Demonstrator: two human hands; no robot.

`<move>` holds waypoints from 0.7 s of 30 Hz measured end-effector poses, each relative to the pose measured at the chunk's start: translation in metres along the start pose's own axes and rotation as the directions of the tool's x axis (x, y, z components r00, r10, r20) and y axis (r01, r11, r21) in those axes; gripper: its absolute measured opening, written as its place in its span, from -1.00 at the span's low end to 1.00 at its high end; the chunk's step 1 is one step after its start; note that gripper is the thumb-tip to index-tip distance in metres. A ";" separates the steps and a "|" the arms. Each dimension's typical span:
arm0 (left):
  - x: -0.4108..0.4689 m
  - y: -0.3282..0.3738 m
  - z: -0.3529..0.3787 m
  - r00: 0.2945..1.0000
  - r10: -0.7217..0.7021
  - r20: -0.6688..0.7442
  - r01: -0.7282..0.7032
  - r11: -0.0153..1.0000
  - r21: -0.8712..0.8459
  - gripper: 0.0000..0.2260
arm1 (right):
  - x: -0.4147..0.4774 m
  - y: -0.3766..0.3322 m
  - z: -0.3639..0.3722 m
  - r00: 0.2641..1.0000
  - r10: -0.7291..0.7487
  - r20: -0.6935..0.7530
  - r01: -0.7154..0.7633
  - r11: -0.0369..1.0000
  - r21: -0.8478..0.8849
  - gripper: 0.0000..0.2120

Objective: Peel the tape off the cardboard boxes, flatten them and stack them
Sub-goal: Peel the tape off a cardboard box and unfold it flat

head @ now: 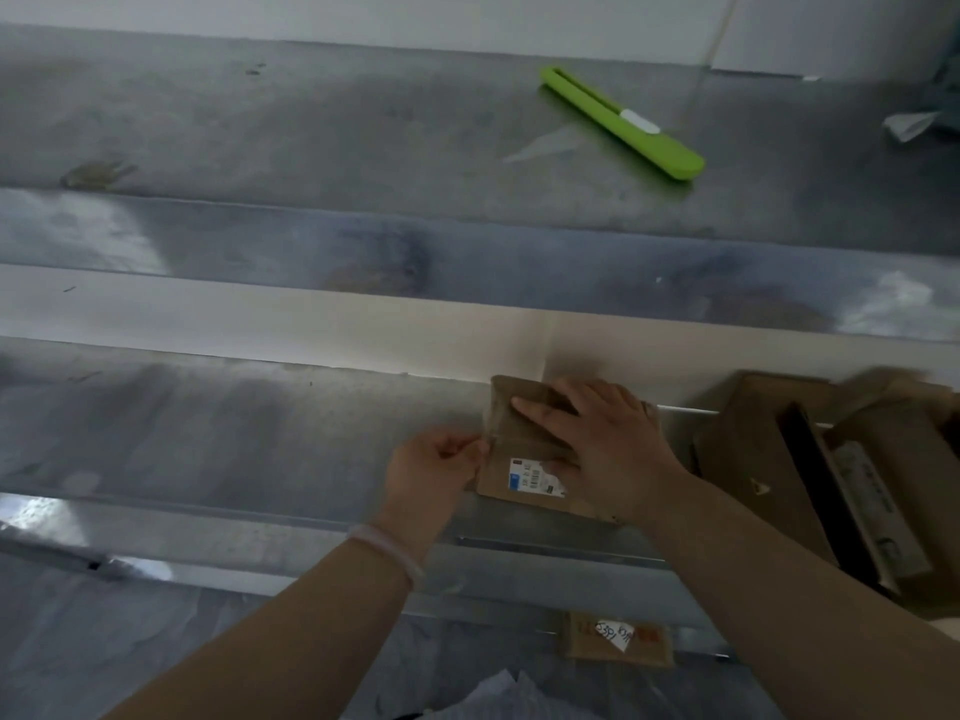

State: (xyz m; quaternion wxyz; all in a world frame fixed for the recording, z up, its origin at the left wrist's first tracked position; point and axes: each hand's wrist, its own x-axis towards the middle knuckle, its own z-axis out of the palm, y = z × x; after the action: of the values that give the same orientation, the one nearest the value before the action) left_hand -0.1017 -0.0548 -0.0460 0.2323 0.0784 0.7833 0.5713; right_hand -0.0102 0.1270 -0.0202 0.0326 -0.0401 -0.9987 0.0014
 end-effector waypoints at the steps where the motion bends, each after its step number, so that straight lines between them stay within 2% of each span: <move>1: -0.001 0.001 -0.003 0.999 0.025 -0.032 -0.024 0.999 0.032 -0.95 | 0.002 -0.004 0.002 1.000 0.002 -0.015 -0.002 1.000 0.003 -0.33; 5: -0.002 0.005 -0.008 0.996 0.069 -0.059 -0.066 0.996 0.052 -0.84 | 0.006 -0.012 0.010 0.999 0.014 -0.053 -0.015 1.000 -0.016 -0.35; 7: -0.001 0.005 -0.005 1.000 0.011 -0.027 -0.011 1.000 0.016 -0.83 | 0.006 -0.012 0.011 0.998 0.011 -0.067 -0.012 1.000 -0.024 -0.34; 11: -0.002 0.009 -0.004 0.989 -0.112 0.091 0.127 0.976 -0.178 -0.85 | 0.007 -0.010 0.015 0.996 -0.003 -0.094 0.001 1.000 -0.029 -0.35; 16: 0.002 0.011 -0.004 0.992 -0.093 0.084 0.102 0.989 -0.106 -0.81 | 0.007 -0.009 0.016 0.995 -0.004 -0.097 0.002 1.000 -0.021 -0.36; 21: 0.000 0.017 -0.006 0.980 -0.146 0.138 0.172 0.965 -0.200 -0.78 | 0.007 -0.010 0.016 0.996 0.001 -0.090 -0.001 1.000 -0.006 -0.36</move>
State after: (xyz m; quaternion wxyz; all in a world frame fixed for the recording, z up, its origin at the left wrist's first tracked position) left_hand -0.1070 -0.0538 -0.0288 0.3319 0.0251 0.7062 0.6249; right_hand -0.0189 0.1177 -0.0356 0.0776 -0.0407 -0.9961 -0.0033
